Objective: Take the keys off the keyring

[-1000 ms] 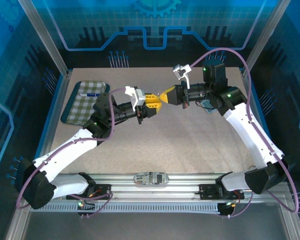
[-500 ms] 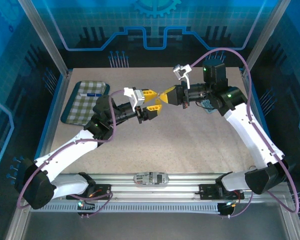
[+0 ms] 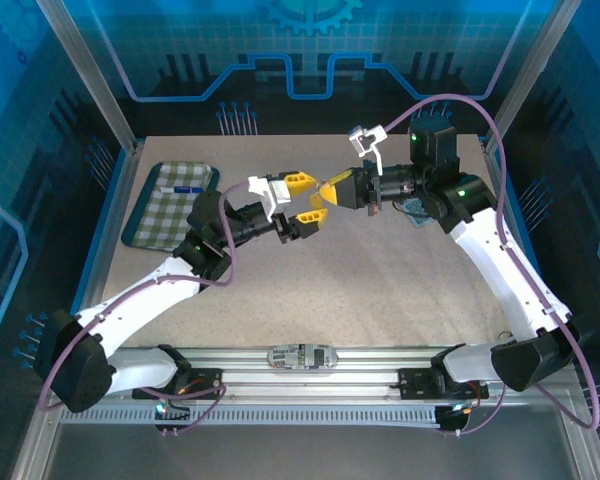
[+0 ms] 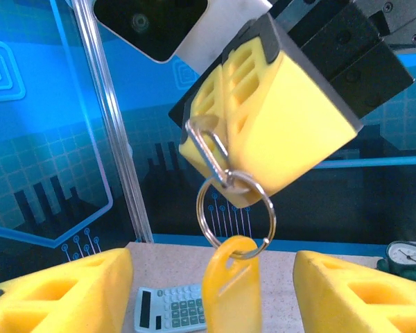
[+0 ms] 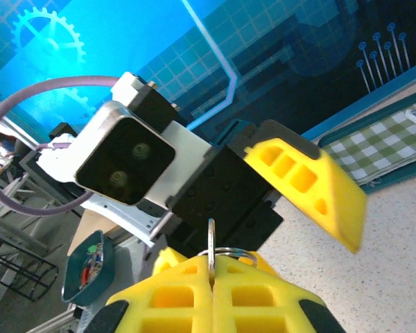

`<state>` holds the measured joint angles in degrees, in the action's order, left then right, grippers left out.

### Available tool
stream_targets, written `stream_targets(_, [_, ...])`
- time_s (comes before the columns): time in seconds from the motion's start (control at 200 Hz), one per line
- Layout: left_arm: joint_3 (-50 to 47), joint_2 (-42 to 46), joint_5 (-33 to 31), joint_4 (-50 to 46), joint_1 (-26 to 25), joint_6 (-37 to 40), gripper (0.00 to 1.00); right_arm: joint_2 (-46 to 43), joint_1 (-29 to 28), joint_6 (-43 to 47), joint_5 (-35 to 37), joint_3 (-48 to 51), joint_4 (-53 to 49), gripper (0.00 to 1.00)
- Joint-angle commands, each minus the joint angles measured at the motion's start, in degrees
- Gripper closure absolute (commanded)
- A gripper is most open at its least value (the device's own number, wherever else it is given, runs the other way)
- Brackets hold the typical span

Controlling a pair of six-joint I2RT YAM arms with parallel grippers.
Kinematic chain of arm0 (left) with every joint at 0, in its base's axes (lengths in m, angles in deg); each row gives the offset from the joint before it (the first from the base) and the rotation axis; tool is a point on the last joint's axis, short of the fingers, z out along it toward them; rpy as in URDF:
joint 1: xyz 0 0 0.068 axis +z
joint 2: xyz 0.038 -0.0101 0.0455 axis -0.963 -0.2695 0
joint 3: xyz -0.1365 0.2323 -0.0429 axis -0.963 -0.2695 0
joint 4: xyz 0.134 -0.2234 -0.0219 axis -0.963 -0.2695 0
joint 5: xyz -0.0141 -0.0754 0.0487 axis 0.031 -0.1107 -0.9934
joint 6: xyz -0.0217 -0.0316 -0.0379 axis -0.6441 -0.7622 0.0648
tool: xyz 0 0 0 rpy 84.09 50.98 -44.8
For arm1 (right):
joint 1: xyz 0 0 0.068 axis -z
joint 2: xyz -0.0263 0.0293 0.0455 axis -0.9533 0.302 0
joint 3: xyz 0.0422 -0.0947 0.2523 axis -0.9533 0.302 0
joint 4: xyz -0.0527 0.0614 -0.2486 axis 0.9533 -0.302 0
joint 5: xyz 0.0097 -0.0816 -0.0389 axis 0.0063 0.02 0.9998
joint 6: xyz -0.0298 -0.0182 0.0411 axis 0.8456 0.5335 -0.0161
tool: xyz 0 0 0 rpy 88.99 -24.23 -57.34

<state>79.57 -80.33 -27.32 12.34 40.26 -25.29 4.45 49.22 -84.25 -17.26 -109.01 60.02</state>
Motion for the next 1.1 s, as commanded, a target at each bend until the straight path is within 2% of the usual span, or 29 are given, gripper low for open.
stream_targets(0.0, [1.7,-1.1,1.6,3.5,-0.5,2.1,0.36,-1.0,-0.4,-1.7,-2.7,1.0,2.4,1.00])
stream_targets(0.235, [3.5,-2.3,2.5,4.6,-0.6,2.8,0.37,-1.1,-0.4,-2.1,-3.5,1.7,2.7,1.00])
stream_targets(0.475, [4.0,-1.7,3.9,3.8,-0.7,2.0,0.60,-1.1,-0.3,-2.7,-3.8,2.2,3.5,1.00])
stream_targets(0.56, [4.2,-1.5,4.3,3.2,-0.7,1.9,0.72,-1.1,-0.2,-2.8,-3.4,2.3,3.5,1.00])
stream_targets(0.786, [3.6,-0.4,4.5,1.2,-0.7,1.9,0.86,-1.4,0.8,-5.1,-2.3,3.1,6.0,1.00])
stream_targets(0.996, [3.0,1.0,4.3,-0.9,-0.8,1.7,0.86,-2.0,2.3,-8.7,-1.3,5.3,10.5,1.00])
stream_targets(1.091, [2.9,1.5,4.2,-1.4,-0.8,2.0,0.90,-2.1,2.8,-9.2,-0.6,5.9,10.8,1.00])
